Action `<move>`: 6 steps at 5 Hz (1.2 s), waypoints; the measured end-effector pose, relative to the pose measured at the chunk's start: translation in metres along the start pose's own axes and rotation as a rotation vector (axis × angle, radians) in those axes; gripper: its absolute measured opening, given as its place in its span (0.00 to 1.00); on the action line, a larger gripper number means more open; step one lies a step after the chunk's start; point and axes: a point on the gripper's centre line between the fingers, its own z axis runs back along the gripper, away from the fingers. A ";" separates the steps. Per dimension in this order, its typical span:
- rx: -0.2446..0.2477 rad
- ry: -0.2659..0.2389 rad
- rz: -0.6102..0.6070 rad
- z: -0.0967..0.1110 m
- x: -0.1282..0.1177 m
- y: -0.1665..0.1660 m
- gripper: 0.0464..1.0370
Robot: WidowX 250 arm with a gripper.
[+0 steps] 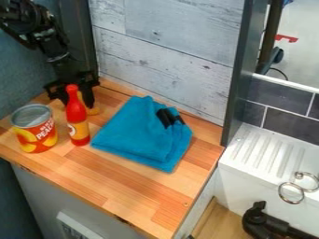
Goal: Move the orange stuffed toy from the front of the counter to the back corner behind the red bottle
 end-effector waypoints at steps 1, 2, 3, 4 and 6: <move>-0.013 0.001 0.017 -0.001 0.000 -0.002 0.86; -0.051 -0.014 0.016 0.016 -0.002 -0.012 0.98; -0.041 -0.031 -0.010 0.046 -0.003 -0.018 0.97; 0.086 -0.022 -0.063 0.071 -0.018 -0.023 0.97; 0.197 -0.024 -0.382 0.084 -0.095 -0.101 0.97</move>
